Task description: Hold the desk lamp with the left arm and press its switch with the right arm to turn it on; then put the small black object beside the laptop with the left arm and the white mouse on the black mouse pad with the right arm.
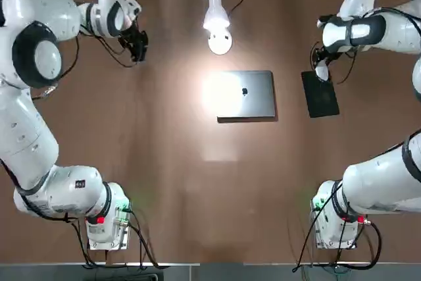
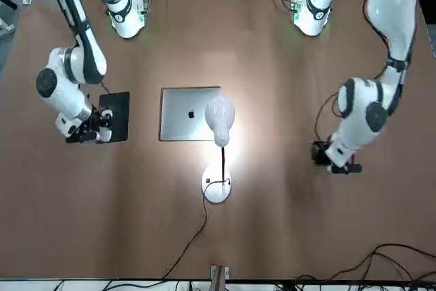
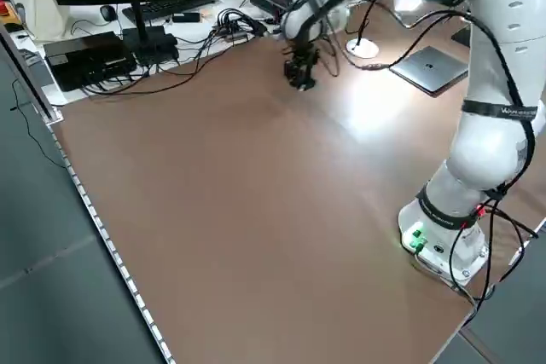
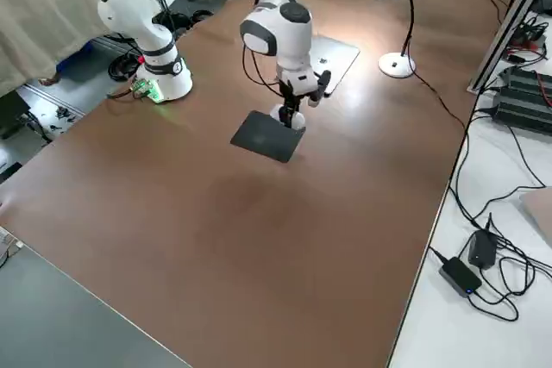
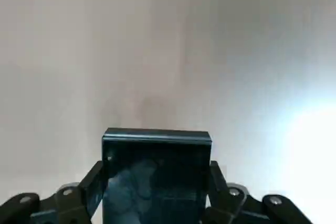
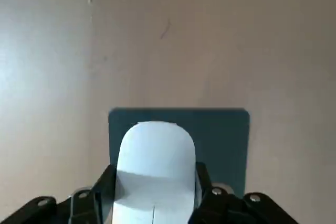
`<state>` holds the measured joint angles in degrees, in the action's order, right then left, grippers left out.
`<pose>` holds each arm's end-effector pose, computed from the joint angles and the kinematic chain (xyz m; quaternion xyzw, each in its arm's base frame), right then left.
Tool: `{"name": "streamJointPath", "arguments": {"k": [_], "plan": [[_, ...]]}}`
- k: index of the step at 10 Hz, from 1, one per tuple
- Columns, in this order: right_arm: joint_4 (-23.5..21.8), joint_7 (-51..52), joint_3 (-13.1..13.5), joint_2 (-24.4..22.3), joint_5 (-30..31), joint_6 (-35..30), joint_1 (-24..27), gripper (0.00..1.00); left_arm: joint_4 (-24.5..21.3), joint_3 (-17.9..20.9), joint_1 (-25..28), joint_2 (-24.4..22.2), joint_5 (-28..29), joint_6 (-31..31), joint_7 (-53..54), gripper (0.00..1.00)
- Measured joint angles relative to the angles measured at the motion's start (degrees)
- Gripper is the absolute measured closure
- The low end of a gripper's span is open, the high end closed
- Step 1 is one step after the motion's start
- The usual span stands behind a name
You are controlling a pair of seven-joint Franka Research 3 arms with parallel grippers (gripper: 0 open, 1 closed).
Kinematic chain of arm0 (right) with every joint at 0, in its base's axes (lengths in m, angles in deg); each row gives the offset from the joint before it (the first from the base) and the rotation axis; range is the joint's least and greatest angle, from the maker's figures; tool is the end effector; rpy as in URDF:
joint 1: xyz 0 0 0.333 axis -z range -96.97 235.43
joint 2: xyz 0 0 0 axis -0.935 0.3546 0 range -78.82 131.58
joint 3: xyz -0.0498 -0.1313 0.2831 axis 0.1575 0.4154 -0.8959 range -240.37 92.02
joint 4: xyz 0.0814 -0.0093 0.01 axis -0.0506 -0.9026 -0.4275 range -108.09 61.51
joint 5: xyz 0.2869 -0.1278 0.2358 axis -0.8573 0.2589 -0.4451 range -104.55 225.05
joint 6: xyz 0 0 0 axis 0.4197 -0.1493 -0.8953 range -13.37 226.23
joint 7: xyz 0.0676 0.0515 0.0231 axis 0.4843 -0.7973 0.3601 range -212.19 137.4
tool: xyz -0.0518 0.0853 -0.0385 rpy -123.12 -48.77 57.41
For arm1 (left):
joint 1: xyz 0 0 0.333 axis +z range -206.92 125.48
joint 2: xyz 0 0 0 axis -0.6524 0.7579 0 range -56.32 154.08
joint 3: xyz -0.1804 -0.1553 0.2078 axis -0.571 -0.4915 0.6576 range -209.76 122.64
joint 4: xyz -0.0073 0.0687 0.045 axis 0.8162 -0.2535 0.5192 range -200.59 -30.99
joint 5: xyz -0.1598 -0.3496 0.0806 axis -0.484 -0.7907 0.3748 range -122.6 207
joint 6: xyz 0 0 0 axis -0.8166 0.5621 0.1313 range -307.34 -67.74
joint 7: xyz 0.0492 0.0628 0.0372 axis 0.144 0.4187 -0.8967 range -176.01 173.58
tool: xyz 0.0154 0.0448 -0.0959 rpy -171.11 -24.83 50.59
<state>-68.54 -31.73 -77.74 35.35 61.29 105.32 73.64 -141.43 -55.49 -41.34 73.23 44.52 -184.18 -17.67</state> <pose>0.4998 -0.0068 0.2519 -0.9987 -0.0491 0.0158 0.0005 0.5845 -0.1276 0.2363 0.9992 0.0276 -0.0013 0.0306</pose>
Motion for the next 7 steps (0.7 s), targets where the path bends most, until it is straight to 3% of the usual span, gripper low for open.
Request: {"name": "streamJointPath", "arguments": {"k": [2, 7], "plan": [[-3.65, -0.14, 0.32, -0.23, 0.0, 4.01, 0.05, 0.36, -1.57, -0.01, -9.07, -0.09, 0.01, -0.07, -10.55, 0.2], [-5.22, -0.22, 0.68, 2.79, 0.07, 8.44, 0.41, 0.36, -1.24, 0.11, -26.95, 2.48, 0.01, -2.59, -29.21, 0.2]]}}
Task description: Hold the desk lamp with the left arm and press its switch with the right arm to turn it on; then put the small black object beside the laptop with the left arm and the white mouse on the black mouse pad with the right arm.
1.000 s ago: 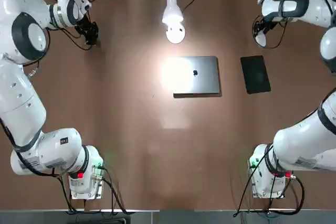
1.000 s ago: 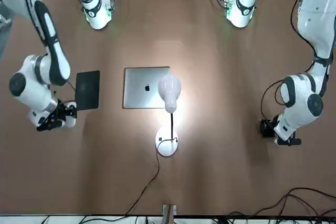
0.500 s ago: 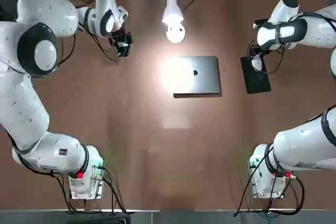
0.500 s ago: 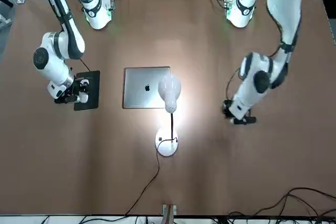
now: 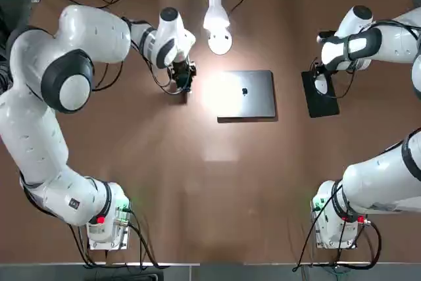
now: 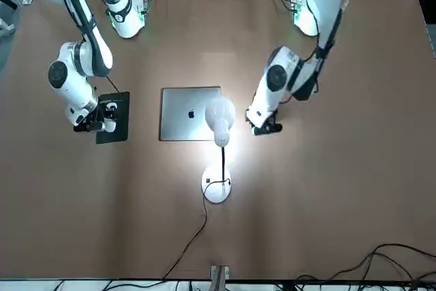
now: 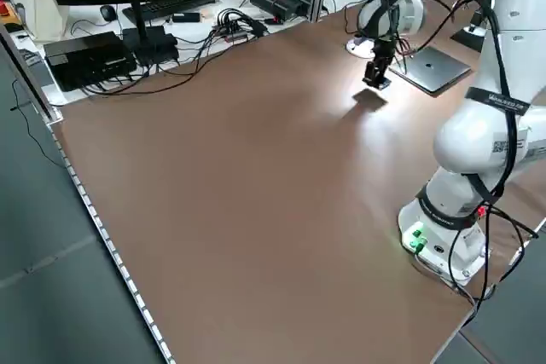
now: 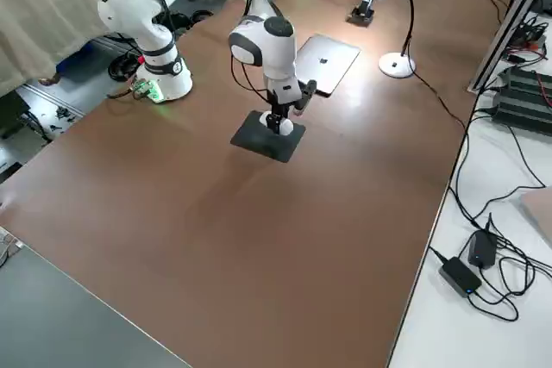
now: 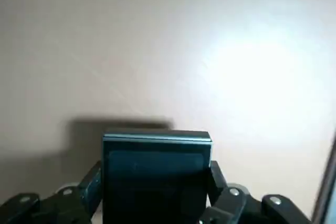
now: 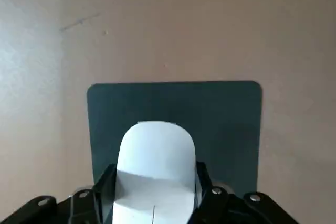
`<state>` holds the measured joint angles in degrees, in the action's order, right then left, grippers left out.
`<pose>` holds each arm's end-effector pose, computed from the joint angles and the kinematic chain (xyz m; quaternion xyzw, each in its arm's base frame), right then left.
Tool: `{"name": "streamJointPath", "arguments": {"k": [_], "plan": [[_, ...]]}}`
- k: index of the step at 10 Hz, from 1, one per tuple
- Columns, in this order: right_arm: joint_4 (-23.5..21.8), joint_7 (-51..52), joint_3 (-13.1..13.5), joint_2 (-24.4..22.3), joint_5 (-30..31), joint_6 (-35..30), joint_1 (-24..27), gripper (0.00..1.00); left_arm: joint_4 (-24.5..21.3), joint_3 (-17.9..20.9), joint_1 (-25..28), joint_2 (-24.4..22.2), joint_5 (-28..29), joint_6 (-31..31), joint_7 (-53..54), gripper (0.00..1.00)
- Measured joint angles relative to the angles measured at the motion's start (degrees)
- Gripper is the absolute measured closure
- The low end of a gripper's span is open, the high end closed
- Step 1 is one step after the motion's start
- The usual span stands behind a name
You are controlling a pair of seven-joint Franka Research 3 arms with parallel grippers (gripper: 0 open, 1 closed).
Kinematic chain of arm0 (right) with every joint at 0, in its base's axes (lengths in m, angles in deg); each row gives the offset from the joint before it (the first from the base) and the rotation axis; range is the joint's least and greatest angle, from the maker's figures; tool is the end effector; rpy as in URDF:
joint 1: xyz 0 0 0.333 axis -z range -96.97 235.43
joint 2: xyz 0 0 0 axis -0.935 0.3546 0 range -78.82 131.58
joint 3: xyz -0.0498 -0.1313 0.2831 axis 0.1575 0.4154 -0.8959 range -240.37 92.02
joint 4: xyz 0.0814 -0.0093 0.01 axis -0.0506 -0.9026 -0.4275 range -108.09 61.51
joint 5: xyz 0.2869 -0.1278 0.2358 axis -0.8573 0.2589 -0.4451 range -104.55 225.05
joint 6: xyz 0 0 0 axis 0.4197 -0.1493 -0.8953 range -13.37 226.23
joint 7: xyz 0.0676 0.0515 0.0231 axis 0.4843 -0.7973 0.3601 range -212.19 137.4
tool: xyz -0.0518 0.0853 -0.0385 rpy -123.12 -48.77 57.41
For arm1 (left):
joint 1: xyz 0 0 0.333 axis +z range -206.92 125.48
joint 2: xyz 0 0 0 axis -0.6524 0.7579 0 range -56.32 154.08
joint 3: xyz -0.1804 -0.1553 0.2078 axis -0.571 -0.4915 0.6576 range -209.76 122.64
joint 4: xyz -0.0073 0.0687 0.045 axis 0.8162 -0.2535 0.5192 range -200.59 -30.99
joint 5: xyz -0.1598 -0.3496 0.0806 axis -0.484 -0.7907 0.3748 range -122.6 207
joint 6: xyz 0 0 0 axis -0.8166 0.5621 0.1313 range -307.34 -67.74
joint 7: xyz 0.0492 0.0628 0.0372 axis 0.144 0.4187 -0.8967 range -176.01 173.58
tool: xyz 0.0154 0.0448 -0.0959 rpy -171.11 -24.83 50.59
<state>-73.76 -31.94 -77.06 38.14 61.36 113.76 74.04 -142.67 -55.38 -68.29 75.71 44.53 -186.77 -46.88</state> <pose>0.4744 -0.0146 0.2088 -0.9992 -0.0390 0.0120 0.0015 0.4568 -0.3741 0.2066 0.9982 0.0488 -0.0255 0.0233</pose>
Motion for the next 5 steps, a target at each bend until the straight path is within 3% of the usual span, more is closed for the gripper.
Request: {"name": "streamJointPath", "arguments": {"k": [2, 5], "plan": [[-0.06, 0.0, 0.09, 2.34, 0.03, 2.29, 0.02, 0.36, 2.3, 0.03, -2.89, 2.87, 0.0, -1.34, -3.7, 0.2], [-0.06, 0.09, 0.3, 3.29, 1.45, 3.1, 0.25, 0.36, 4.11, 0.35, -2.96, 5.09, 0.0, -2.21, -3.75, 0.2]]}}
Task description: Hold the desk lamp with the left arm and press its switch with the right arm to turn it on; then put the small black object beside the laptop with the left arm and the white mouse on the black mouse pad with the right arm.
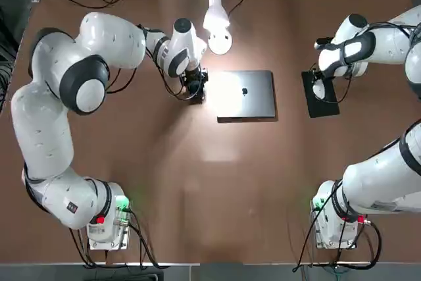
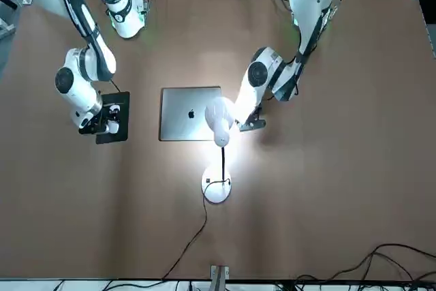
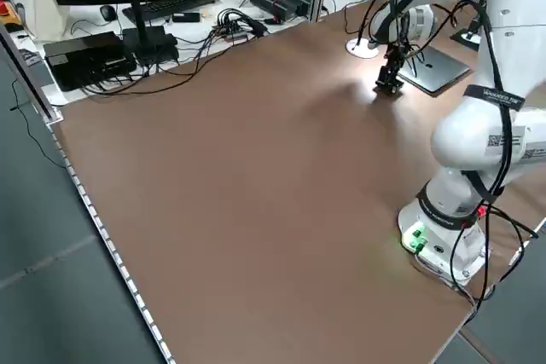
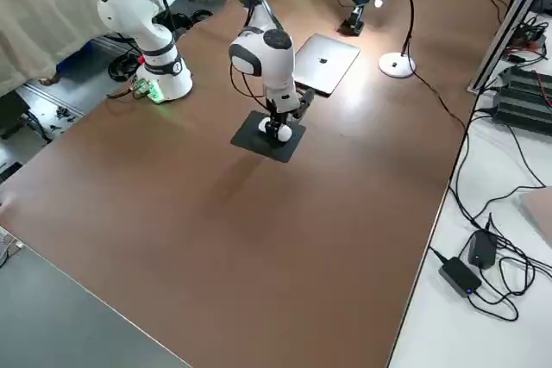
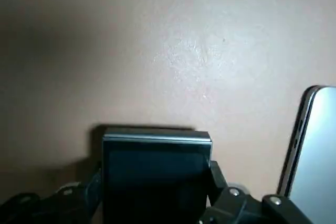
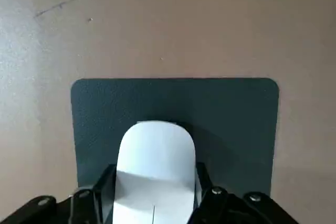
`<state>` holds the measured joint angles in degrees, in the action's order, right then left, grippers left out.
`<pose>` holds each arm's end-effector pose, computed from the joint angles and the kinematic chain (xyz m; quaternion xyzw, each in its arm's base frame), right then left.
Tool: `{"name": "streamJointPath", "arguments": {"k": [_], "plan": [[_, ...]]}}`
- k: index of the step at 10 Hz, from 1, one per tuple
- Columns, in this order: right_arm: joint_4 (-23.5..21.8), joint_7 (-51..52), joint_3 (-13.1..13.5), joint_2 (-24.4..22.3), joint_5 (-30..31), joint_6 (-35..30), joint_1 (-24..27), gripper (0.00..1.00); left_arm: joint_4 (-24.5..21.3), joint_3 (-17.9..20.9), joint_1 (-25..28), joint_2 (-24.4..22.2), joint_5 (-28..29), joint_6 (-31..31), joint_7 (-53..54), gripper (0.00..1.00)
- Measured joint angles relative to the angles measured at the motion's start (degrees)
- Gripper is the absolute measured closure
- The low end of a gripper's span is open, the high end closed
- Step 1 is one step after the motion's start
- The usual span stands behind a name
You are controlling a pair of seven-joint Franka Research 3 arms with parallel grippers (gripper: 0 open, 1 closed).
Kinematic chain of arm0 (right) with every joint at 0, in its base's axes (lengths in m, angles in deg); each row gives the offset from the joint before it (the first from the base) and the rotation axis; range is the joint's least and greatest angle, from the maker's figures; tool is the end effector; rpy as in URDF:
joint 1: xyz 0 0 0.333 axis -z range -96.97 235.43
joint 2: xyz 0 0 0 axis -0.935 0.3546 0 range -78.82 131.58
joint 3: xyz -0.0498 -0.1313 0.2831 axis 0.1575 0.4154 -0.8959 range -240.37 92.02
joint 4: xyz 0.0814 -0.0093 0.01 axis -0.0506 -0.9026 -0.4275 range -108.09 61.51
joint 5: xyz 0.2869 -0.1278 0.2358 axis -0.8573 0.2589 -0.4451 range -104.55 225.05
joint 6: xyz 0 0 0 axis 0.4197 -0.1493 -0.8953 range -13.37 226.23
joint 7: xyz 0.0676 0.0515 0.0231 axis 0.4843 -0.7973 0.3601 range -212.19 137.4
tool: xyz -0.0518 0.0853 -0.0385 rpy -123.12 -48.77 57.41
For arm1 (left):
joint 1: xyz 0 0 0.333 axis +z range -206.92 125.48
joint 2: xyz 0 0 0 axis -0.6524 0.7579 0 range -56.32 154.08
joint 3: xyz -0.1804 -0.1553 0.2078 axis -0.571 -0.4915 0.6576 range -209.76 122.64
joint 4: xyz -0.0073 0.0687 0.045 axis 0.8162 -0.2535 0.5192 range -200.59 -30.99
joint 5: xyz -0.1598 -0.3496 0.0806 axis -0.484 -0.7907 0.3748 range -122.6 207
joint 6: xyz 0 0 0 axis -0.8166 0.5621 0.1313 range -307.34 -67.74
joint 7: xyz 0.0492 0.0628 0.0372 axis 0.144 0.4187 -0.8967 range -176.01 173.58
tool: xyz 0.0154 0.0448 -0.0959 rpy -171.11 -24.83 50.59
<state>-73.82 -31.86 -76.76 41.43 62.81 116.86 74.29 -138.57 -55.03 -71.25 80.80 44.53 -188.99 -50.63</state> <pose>0.4719 -0.0178 0.1859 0.9988 0.0464 -0.0144 0.0022 0.4540 -0.4064 0.1842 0.9971 0.0630 -0.0237 0.0346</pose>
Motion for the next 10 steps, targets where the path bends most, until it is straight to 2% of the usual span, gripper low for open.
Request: {"name": "streamJointPath", "arguments": {"k": [2, 3, 4, 6, 8, 10], "plan": [[0.0, 0.2, 0.1, 0.01, 1.24, 0.01, 0.68, 0.36, 0.23, -0.02, -0.37, 0.61, 0.0, -0.14, 0.0, 0.19], [0.0, 0.3, 0.1, 0.01, 1.31, 0.01, 0.75, 0.35, 0.34, -0.04, -0.41, 0.57, 0.0, -0.18, 0.0, 0.07], [0.0, 0.34, 0.1, 0.06, 1.4, 0.01, 0.8, 0.23, 0.53, -0.04, -0.4, 0.43, 0.0, -0.18, 0.0, 0.0], [0.01, 0.38, 0.11, 0.08, 1.6, 0.01, 0.84, 0.0, -0.47, 0.09, 0.14, -1.53, 0.09, -0.1, 0.74, 0.0], [0.9, 0.33, 0.07, 0.01, 1.71, -0.07, 0.86, 0.0, -5.34, 0.29, 4.43, -7.47, 0.22, 0.97, 7.0, 0.0], [5.47, -0.03, -0.3, -1.4, 1.71, -3.1, 0.78, 0.0, -7.45, 0.34, 13.1, -14.93, 0.25, 9.46, 18.94, 0.0]]}}
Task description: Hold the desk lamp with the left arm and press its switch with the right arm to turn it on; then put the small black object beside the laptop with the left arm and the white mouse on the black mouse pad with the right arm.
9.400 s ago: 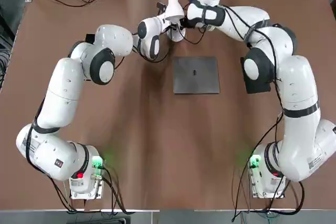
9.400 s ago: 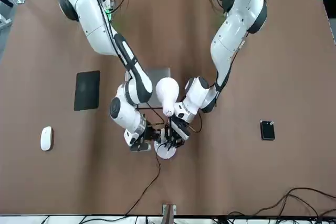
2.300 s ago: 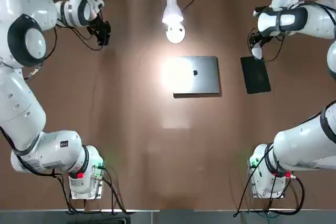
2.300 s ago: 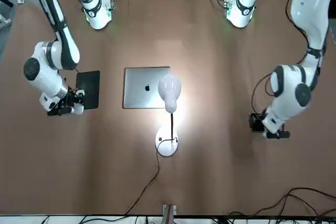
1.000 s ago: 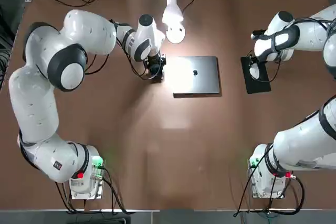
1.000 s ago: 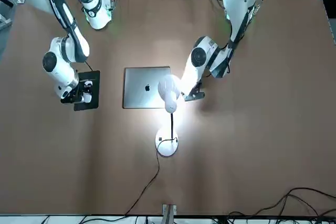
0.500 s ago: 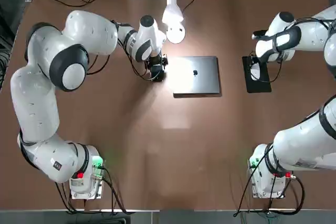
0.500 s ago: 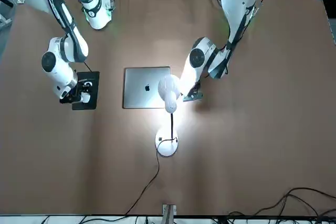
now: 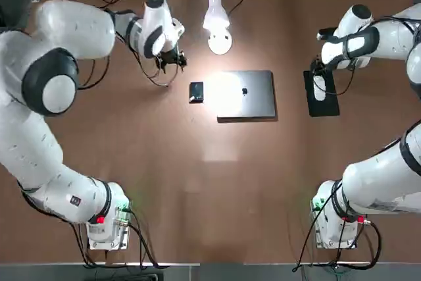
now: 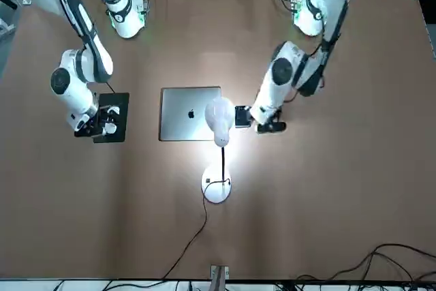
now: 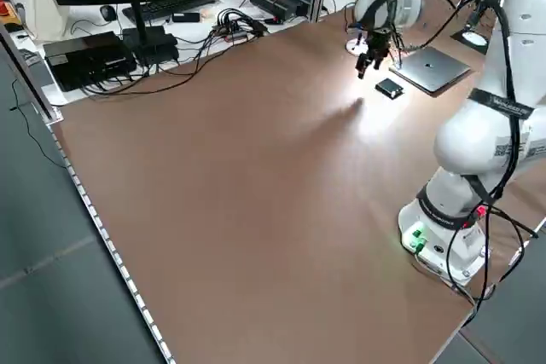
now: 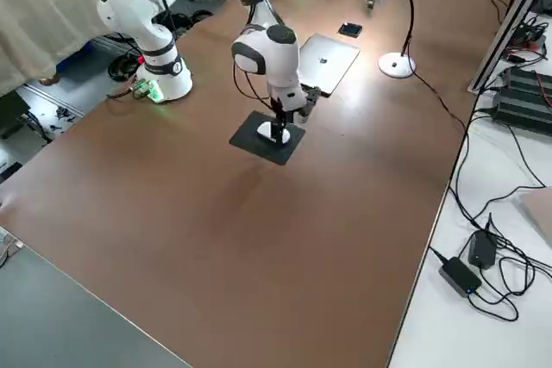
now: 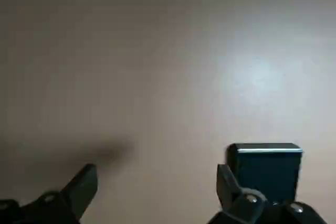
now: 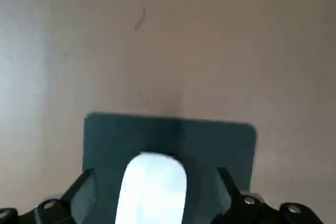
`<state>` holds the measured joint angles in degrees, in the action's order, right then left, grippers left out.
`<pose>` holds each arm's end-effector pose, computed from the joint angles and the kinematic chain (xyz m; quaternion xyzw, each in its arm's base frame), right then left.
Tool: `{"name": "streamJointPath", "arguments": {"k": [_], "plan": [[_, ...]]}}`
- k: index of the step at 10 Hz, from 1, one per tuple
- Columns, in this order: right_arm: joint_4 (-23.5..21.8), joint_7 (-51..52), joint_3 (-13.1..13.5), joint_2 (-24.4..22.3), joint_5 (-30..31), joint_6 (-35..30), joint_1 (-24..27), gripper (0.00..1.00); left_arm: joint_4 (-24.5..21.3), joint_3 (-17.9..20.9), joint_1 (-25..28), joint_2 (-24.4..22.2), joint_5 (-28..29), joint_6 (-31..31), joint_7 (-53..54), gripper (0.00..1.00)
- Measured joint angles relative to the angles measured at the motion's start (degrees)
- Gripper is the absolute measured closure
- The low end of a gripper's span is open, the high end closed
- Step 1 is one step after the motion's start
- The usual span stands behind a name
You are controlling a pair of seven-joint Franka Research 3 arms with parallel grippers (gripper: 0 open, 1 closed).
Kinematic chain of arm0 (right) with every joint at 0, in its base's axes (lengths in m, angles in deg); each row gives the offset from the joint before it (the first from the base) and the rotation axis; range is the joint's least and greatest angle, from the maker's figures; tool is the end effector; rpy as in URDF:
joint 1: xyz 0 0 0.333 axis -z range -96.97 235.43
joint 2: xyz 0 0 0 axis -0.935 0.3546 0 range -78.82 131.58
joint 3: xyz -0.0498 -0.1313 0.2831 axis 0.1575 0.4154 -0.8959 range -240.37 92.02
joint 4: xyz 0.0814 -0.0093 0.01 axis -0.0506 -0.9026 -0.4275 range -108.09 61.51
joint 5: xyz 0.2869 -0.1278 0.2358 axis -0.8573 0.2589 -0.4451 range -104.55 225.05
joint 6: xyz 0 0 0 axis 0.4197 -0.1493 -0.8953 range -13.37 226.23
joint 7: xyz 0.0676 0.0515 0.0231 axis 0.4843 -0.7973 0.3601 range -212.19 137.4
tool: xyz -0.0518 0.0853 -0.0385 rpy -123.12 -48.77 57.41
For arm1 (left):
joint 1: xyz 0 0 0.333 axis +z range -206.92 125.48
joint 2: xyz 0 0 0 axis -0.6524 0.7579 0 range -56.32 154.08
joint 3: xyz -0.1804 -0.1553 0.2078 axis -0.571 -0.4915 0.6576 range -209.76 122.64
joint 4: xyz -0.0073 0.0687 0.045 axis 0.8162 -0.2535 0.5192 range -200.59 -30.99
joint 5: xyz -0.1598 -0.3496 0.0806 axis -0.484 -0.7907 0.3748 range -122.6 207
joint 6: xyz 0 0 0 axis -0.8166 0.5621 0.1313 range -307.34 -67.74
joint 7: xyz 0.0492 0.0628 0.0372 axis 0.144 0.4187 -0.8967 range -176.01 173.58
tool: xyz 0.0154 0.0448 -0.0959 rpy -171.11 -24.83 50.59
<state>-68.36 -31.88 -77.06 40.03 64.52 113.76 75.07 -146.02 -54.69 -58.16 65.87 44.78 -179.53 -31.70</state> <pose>0.5085 -0.0235 0.2248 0.9983 0.0541 0.0178 0.0134 0.5028 -0.2719 0.2705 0.9998 0.0039 -0.0168 0.0055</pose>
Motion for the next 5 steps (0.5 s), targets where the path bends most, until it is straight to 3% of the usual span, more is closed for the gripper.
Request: {"name": "streamJointPath", "arguments": {"k": [3, 5], "plan": [[14.16, -0.58, -0.52, -2.99, 0.0, -16.18, -0.22, 0.0, 1.41, 0.04, 7.37, -9.1, 0.0, 8.4, 10.17, 0.0], [25.47, -0.58, -0.44, -3.28, 0.0, -26.06, -0.18, 0.0, 5.84, -0.02, 10.46, -13.5, -0.01, 16.24, 12.99, 0.0]]}}
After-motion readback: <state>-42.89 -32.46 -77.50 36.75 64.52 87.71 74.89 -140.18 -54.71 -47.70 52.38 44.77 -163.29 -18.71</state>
